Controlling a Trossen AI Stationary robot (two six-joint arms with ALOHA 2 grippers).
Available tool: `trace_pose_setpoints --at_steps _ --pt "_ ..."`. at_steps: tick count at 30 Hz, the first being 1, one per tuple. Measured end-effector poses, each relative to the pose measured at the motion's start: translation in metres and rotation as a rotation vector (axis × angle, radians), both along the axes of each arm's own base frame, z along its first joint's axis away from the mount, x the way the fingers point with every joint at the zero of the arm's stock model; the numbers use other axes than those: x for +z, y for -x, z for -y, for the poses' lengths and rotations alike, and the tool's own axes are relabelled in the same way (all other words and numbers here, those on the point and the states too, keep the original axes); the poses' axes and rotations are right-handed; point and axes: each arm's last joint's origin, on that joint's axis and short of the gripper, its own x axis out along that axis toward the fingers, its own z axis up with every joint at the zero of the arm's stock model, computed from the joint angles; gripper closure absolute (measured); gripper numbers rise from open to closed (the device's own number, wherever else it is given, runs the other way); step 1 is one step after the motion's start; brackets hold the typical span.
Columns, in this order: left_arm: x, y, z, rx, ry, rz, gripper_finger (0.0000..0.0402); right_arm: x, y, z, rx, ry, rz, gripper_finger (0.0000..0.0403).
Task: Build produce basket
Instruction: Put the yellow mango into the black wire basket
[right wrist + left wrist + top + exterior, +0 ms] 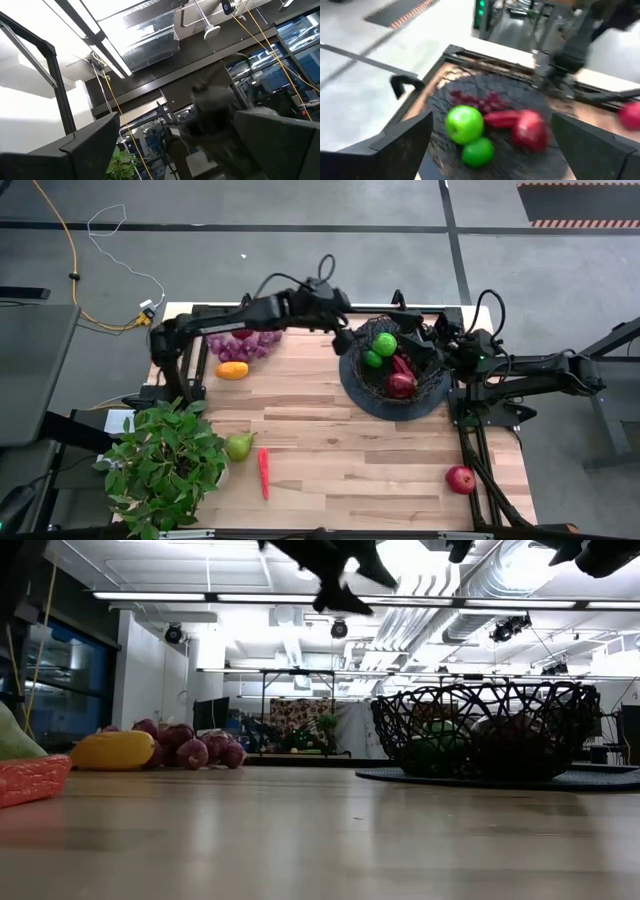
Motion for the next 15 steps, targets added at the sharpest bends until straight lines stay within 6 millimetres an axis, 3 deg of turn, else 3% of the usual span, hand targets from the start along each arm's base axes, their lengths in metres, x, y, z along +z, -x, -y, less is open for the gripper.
trace_pose_setpoints --at_steps 6,10,15 --pt "0.034 0.032 0.032 -0.126 0.037 0.146 0.0007 -0.001 -0.001 0.000 -0.012 -0.002 -0.014 0.0025" --pt "0.028 0.055 0.053 -0.147 0.020 0.224 0.0007 -0.002 -0.001 0.001 -0.028 0.014 -0.026 0.0025" --pt "0.007 0.094 0.071 -0.137 0.067 0.365 0.0007 -0.003 -0.002 0.001 -0.029 0.014 -0.035 0.0025"
